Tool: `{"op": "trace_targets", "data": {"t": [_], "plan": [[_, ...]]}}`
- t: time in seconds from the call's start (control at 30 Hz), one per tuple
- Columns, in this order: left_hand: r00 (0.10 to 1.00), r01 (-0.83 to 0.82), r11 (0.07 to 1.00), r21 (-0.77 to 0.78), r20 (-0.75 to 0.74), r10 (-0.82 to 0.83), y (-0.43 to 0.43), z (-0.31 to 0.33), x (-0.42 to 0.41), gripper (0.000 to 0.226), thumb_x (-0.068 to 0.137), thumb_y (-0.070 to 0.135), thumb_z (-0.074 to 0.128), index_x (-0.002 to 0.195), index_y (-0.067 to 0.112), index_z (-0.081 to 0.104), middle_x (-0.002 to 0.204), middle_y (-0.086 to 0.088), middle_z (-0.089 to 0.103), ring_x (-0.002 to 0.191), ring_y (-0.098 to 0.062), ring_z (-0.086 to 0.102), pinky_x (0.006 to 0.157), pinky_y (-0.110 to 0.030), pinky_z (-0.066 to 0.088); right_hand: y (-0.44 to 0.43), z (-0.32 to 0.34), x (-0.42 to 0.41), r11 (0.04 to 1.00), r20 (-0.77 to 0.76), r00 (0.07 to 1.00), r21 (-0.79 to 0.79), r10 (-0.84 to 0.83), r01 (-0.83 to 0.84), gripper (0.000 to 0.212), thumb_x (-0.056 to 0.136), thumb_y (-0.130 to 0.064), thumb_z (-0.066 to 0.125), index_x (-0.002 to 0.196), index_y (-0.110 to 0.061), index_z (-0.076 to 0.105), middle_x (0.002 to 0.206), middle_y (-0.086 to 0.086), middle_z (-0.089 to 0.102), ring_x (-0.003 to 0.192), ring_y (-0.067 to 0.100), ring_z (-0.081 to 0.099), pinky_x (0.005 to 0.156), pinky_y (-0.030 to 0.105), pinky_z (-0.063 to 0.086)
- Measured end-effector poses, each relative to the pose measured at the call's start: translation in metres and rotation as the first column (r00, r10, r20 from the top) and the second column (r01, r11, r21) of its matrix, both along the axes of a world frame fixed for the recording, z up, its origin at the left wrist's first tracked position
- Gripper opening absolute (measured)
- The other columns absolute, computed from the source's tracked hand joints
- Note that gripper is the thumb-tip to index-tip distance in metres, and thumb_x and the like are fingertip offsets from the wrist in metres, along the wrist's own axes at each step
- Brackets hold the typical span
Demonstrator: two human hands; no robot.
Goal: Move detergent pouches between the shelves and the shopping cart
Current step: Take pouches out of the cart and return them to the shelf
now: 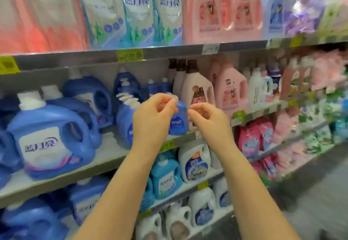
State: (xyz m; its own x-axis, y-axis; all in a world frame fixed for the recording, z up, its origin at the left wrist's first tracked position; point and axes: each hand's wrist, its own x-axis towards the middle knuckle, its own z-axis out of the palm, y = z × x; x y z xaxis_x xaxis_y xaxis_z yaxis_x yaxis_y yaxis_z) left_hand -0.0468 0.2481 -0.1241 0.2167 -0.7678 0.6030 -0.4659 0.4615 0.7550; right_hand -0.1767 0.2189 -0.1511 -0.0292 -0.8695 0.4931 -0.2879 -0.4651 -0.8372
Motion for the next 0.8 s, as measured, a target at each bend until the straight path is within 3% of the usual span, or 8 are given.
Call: {"op": "trace_targets", "data": {"t": [0.1, 0.17, 0.23, 0.37, 0.47, 0.57, 0.67, 0.8], "plan": [[0.995, 0.074, 0.992, 0.098, 0.054, -0.08, 0.017, -0.024, -0.049, 0.019, 0.088, 0.024, 0.057, 0.071, 0.032, 0.06, 0.068, 0.014, 0.065, 0.073, -0.002, 0.064, 0.074, -0.019, 0.046, 0.032, -0.029, -0.048, 0.993, -0.099, 0.991, 0.068, -0.094, 0.101, 0.01, 0.088, -0.023, 0.06, 0.079, -0.024, 0.064, 0.077, -0.006, 0.068, 0.076, 0.008, 0.063, 0.072, 0.022, 0.048], [0.989, 0.115, 0.985, 0.127, 0.075, -0.125, 0.027, -0.038, -0.084, 0.017, 0.088, 0.024, 0.056, 0.073, 0.03, 0.061, 0.066, 0.014, 0.065, 0.067, 0.006, 0.06, 0.07, -0.013, 0.043, 0.053, -0.051, -0.087, 0.977, -0.139, 0.975, 0.099, -0.174, 0.188, 0.014, 0.089, -0.026, 0.058, 0.079, -0.018, 0.064, 0.074, -0.006, 0.066, 0.073, 0.009, 0.06, 0.067, 0.022, 0.046], [0.982, 0.157, 0.972, 0.172, 0.078, -0.173, 0.033, -0.057, -0.122, 0.017, 0.089, 0.024, 0.055, 0.074, 0.028, 0.062, 0.064, 0.014, 0.064, 0.066, 0.006, 0.06, 0.07, -0.017, 0.045, 0.076, -0.075, -0.126, 0.95, -0.156, 0.957, 0.158, -0.246, 0.27, 0.016, 0.089, -0.025, 0.058, 0.076, -0.016, 0.062, 0.069, -0.008, 0.061, 0.069, 0.008, 0.056, 0.062, 0.017, 0.041], [0.963, 0.226, 0.913, 0.341, 0.061, -0.261, 0.041, -0.113, -0.211, 0.018, 0.089, 0.028, 0.053, 0.082, 0.019, 0.067, 0.067, 0.006, 0.066, 0.071, -0.009, 0.065, 0.075, -0.031, 0.052, 0.113, -0.13, -0.213, 0.852, -0.176, 0.9, 0.292, -0.399, 0.435, 0.014, 0.086, -0.021, 0.061, 0.072, -0.021, 0.06, 0.061, -0.013, 0.055, 0.067, 0.008, 0.053, 0.059, 0.015, 0.035], [0.937, 0.261, 0.864, 0.431, 0.101, -0.334, 0.046, -0.166, -0.291, 0.031, 0.082, 0.036, 0.048, 0.074, 0.011, 0.065, 0.064, -0.006, 0.065, 0.071, -0.024, 0.062, 0.073, -0.037, 0.05, 0.132, -0.172, -0.284, 0.756, -0.191, 0.853, 0.398, -0.486, 0.52, 0.013, 0.086, -0.019, 0.059, 0.073, -0.022, 0.06, 0.06, -0.012, 0.054, 0.068, 0.01, 0.054, 0.062, 0.022, 0.036], [0.907, 0.271, 0.788, 0.553, 0.129, -0.402, 0.053, -0.212, -0.376, 0.03, 0.09, 0.026, 0.05, 0.067, 0.01, 0.06, 0.058, -0.004, 0.056, 0.069, -0.026, 0.055, 0.064, -0.035, 0.034, 0.147, -0.212, -0.361, 0.656, -0.255, 0.819, 0.499, -0.513, 0.567, 0.01, 0.086, -0.021, 0.058, 0.078, -0.024, 0.063, 0.068, -0.008, 0.059, 0.072, 0.013, 0.055, 0.066, 0.026, 0.037], [0.87, 0.269, 0.71, 0.651, 0.152, -0.47, 0.062, -0.259, -0.454, 0.027, 0.09, 0.027, 0.049, 0.078, 0.009, 0.066, 0.074, -0.012, 0.066, 0.078, -0.027, 0.06, 0.065, -0.034, 0.038, 0.161, -0.251, -0.433, 0.548, -0.288, 0.783, 0.583, -0.551, 0.6, 0.012, 0.087, -0.021, 0.057, 0.089, -0.017, 0.068, 0.081, 0.001, 0.066, 0.076, 0.013, 0.055, 0.064, 0.025, 0.033], [0.795, 0.271, 0.572, 0.774, 0.155, -0.587, 0.078, -0.324, -0.52, 0.024, 0.091, 0.028, 0.047, 0.095, 0.014, 0.066, 0.087, -0.014, 0.069, 0.085, -0.028, 0.063, 0.072, -0.034, 0.041, 0.184, -0.309, -0.501, 0.337, -0.285, 0.693, 0.713, -0.663, 0.615, 0.018, 0.089, -0.023, 0.056, 0.103, -0.016, 0.065, 0.087, -0.001, 0.061, 0.08, 0.014, 0.052, 0.065, 0.025, 0.032]]}}
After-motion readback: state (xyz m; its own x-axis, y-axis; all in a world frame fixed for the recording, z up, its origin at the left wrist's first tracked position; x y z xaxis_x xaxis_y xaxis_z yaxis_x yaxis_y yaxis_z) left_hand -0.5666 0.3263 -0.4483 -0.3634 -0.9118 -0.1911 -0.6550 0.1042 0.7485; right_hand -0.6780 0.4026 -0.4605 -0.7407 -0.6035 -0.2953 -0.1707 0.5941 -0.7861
